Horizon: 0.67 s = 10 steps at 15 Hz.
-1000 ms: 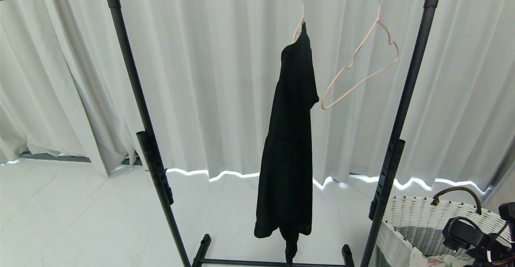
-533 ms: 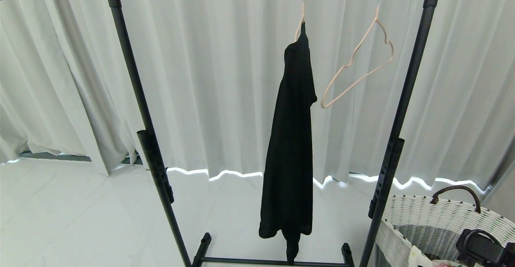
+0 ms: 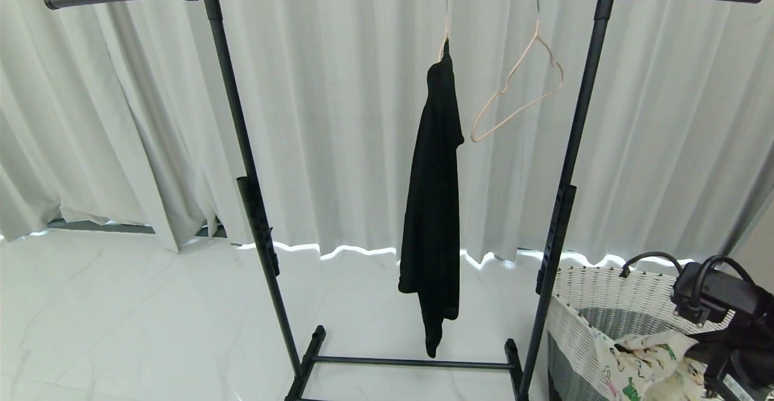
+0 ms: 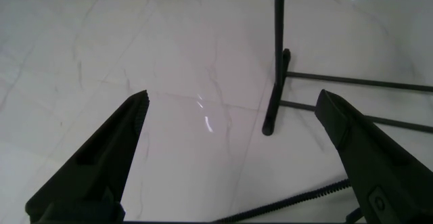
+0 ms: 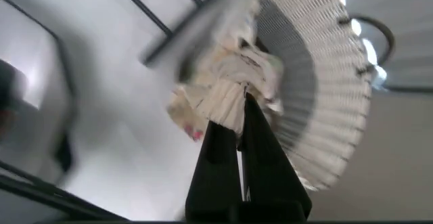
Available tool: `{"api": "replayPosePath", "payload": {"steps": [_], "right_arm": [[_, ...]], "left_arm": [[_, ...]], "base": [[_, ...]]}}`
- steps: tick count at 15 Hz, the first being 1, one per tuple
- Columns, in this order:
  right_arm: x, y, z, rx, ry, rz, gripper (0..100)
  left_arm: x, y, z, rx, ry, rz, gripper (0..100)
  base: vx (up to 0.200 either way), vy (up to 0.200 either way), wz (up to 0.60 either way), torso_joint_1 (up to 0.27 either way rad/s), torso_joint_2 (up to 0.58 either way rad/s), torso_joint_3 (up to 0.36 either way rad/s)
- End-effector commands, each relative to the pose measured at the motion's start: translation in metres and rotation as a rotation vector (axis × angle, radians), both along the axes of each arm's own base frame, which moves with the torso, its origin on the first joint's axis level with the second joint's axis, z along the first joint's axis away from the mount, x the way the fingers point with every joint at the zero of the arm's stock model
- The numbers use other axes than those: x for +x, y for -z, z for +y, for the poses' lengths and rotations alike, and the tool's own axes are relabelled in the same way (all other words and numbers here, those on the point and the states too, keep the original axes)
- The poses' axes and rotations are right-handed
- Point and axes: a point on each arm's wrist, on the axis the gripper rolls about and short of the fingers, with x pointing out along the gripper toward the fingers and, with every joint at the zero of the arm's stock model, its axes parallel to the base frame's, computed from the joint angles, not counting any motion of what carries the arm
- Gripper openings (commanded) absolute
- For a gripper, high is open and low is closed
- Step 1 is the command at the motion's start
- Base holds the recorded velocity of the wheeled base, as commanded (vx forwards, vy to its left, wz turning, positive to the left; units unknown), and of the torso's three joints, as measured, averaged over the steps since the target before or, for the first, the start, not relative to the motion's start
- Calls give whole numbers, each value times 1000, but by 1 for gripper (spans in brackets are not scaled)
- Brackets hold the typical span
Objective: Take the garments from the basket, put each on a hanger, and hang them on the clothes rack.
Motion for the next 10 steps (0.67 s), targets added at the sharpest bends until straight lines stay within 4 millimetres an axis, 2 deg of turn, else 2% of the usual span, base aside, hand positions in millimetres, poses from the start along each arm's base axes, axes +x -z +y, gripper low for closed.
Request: {"api": "replayPosePath", "payload": {"steps": [1,4,6,10], "right_arm": [[-4,-25,26,91,-77,-56,0],[1,-37,48,136,-144,-68,0],[3,-43,69,199,-174,-49,0],[5,-50,107,297,-200,3,0]], "left_arm": [[-2,0,0,0,-1,-21,100],[-3,-1,0,-1,5,-45,100],[-6,-1,0,-4,26,-79,100],[-13,-2,-1,-10,170,-161,100]], "base": [[0,0,0,0,0,0],[0,0,0,0,0,0],[0,0,0,0,0,0],[0,0,0,0,0,0]]}}
